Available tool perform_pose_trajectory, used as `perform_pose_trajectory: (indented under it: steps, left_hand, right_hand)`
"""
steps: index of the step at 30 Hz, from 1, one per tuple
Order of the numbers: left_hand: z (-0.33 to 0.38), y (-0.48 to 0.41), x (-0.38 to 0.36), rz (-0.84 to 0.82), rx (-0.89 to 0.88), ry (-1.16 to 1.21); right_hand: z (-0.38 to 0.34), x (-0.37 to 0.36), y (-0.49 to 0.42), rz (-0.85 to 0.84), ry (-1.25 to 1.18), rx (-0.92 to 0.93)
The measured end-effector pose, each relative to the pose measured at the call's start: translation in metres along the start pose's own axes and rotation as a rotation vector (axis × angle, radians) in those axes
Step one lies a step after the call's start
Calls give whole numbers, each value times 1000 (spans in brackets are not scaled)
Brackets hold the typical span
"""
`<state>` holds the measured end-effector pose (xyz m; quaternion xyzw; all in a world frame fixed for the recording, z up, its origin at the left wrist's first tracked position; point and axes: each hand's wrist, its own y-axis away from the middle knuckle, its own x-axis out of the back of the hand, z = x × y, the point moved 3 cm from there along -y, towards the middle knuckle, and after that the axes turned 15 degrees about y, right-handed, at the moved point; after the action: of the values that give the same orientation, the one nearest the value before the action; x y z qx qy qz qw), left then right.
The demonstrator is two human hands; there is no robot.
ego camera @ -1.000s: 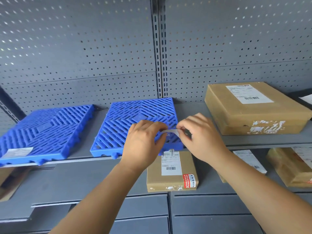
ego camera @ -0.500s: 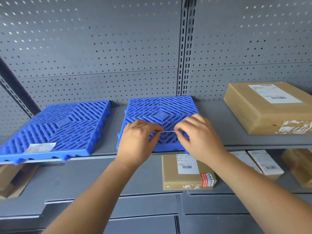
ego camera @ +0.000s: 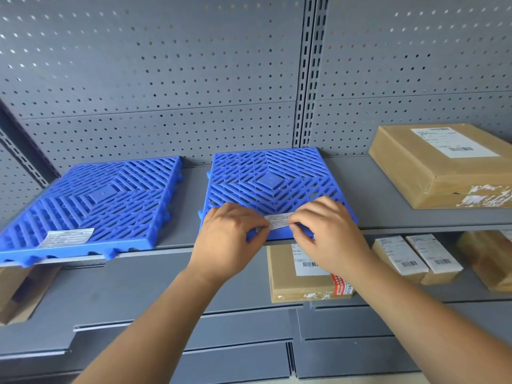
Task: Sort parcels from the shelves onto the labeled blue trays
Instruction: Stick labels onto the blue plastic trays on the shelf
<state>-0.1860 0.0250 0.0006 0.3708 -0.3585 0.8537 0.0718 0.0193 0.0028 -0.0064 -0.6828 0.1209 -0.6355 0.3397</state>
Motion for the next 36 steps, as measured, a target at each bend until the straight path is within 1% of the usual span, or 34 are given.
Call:
perform_pose_trajectory:
  steps: [12,17,24,30,34,36]
  left_hand:
    - [-8,3,-5,14,129,90]
    - [-6,3,-6,14,156,83]
    - [-3,4,-7,29,180,70]
    - [1,7,-6,44,204,63]
    - [8,5,-4,65,173,66]
    - [11,4,-2,76,162,30]
  right_hand:
    - [3,-4,10,75,-10,-2]
    - [5,-5,12,96,-19,10]
    - [5,-5,12,73,-23,5]
    - [3,5,11,58,-26,-59]
    - [2,9,7,35,-13,-96]
    - [1,10,6,21,0,-118]
